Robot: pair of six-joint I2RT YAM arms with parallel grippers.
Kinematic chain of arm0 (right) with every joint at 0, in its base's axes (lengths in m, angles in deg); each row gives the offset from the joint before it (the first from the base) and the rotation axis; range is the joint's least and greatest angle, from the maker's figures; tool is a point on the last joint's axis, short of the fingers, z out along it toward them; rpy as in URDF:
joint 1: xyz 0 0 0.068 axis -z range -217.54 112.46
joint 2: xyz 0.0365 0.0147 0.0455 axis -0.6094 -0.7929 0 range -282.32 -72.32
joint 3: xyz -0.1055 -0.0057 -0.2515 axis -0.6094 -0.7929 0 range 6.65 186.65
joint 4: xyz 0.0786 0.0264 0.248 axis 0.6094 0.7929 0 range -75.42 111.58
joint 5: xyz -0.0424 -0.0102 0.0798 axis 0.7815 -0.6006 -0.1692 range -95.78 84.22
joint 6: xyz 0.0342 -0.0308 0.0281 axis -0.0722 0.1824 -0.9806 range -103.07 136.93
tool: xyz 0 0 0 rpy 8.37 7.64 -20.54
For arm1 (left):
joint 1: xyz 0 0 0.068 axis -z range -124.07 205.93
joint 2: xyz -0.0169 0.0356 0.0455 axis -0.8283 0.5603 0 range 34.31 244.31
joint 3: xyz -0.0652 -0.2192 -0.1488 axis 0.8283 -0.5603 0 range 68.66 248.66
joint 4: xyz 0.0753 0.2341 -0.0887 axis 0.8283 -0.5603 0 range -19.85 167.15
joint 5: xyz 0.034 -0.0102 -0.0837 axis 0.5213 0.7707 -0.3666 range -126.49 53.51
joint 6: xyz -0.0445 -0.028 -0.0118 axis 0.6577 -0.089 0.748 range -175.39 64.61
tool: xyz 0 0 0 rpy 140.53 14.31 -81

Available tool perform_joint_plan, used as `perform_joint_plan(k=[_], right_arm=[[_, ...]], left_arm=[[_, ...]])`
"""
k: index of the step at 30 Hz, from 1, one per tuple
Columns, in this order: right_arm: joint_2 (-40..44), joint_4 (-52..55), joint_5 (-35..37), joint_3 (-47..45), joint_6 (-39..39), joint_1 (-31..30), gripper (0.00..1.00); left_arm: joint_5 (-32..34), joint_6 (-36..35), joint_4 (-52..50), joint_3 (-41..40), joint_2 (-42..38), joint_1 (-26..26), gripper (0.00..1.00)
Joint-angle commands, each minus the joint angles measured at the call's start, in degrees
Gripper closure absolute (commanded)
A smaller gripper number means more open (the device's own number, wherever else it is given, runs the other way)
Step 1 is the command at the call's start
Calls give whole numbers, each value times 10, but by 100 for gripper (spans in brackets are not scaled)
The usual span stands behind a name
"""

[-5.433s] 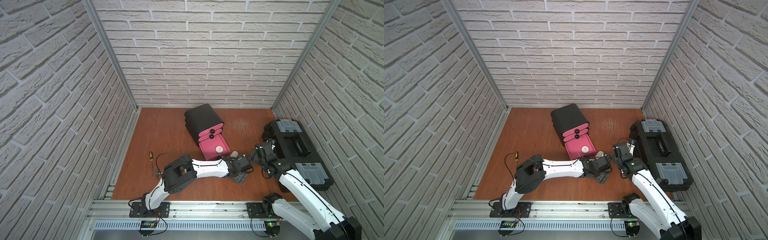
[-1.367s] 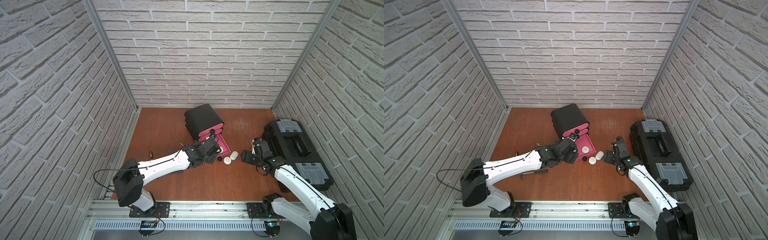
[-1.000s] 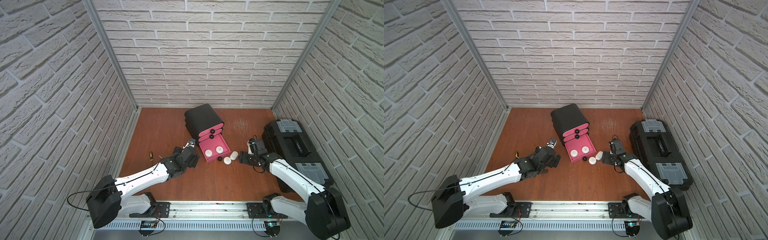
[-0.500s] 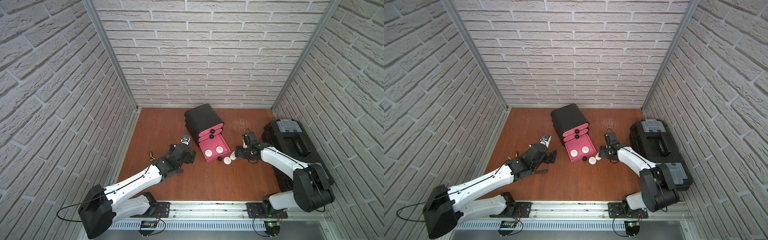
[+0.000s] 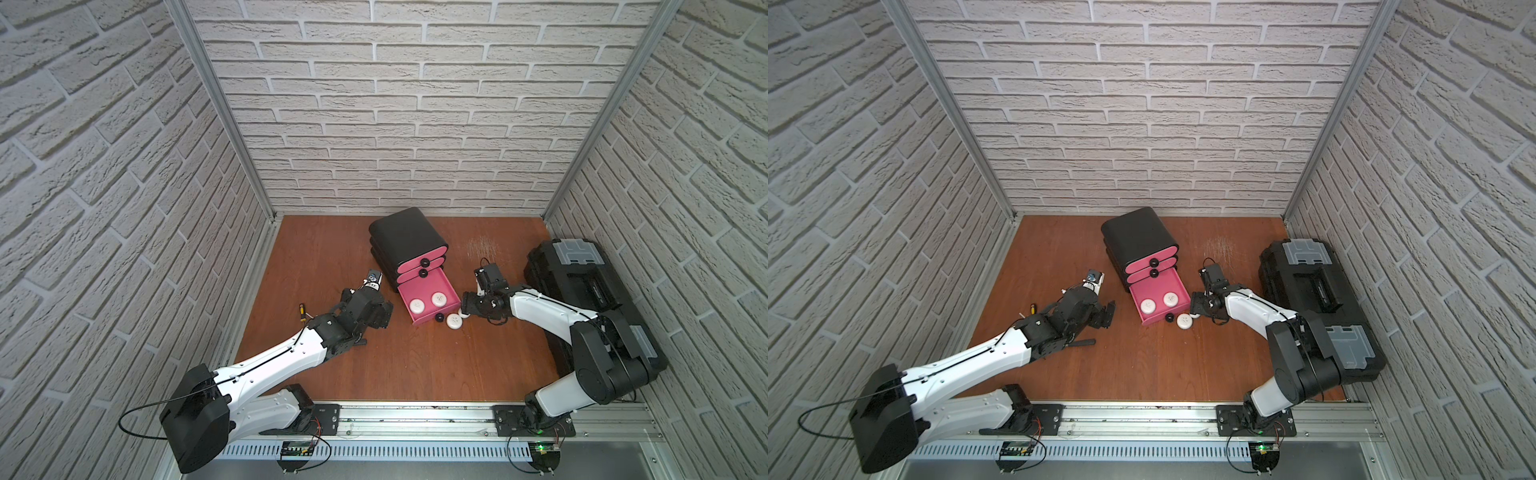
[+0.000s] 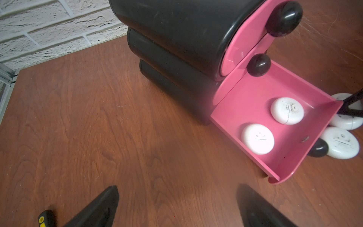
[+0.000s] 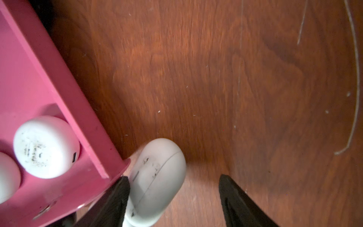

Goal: Put the bluetooth earphones in the drawer according to color
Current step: Pick up the Bluetooth earphone from the center of the board.

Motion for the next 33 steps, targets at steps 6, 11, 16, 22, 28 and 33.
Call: perform_joint_plan(k=[6,11,16,22,28,33], right_arm=[[13,42,49,-11,-8,-2,24],[52,44,42,-16,-4,-2,24],[30,36,16,-3,14,-2,25],[-16,33,7,12,23,-2,29],[-32,37,9,18,27,-1,43],[-17,44,13,19,29,-2,59]], left_arm=[[-6,1,27,-2,8,-4,2],[-7,2,27,-1,10,-4,2],[-5,1,27,-3,8,-4,2],[2,2,29,-8,2,-5,2],[0,4,29,-10,-4,-10,2],[1,5,29,-13,-9,-13,2]])
